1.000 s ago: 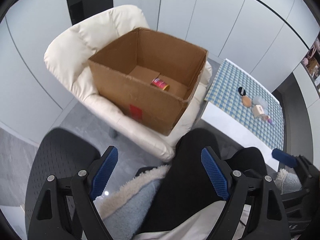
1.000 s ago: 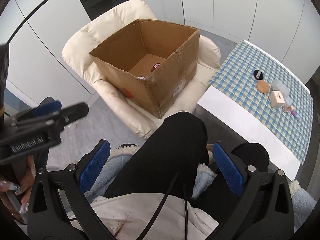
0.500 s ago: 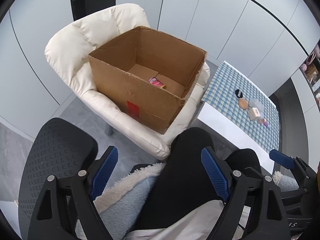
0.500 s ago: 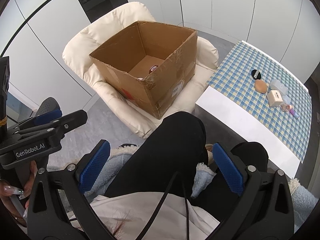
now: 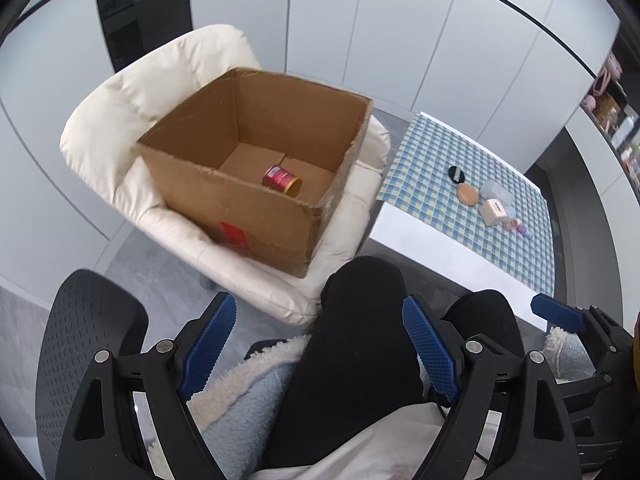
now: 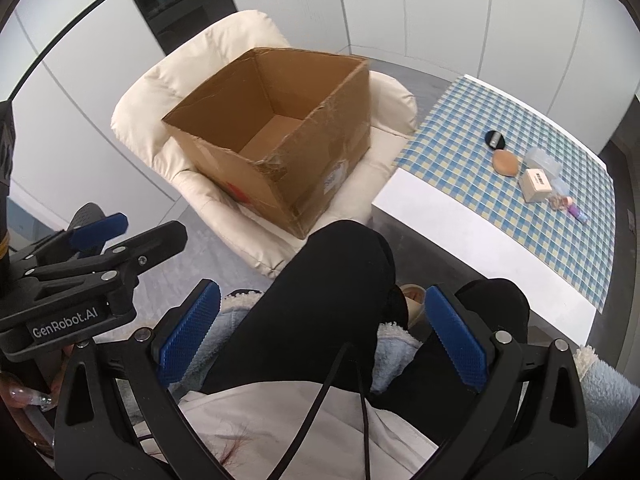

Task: Organize objects
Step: 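Move both open tools back over the checkered cloth toward the items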

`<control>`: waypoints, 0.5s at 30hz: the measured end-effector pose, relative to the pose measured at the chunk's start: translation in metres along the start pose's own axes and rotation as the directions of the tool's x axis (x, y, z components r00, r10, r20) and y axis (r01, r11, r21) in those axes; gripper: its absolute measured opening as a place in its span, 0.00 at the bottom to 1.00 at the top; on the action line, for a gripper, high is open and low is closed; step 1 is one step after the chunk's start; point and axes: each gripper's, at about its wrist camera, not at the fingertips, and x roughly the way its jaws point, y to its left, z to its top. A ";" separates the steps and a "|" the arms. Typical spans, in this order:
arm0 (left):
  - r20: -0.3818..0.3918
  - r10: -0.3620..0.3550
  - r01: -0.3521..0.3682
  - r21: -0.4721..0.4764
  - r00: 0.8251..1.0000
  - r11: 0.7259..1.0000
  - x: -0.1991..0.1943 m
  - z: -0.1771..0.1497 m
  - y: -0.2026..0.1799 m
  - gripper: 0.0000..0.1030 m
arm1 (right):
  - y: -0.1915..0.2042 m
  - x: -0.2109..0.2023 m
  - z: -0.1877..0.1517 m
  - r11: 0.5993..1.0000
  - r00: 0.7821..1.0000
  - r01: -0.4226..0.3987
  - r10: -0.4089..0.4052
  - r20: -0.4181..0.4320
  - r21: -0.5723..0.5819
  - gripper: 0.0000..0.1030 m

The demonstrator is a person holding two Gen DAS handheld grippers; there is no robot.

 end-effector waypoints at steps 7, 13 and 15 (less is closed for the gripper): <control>0.004 -0.044 0.044 0.040 0.999 0.998 0.005 0.009 -0.022 0.84 | -0.026 -0.008 -0.004 0.997 1.000 0.023 -0.024 0.019 0.067 1.00; -0.002 -0.073 0.073 0.078 0.997 0.994 0.012 0.013 -0.045 0.84 | -0.053 -0.013 -0.011 0.990 0.998 0.052 -0.056 0.022 0.131 1.00; -0.008 -0.082 0.082 0.093 0.997 0.992 0.015 0.014 -0.053 0.84 | -0.063 -0.015 -0.014 0.986 0.997 0.064 -0.068 0.024 0.156 1.00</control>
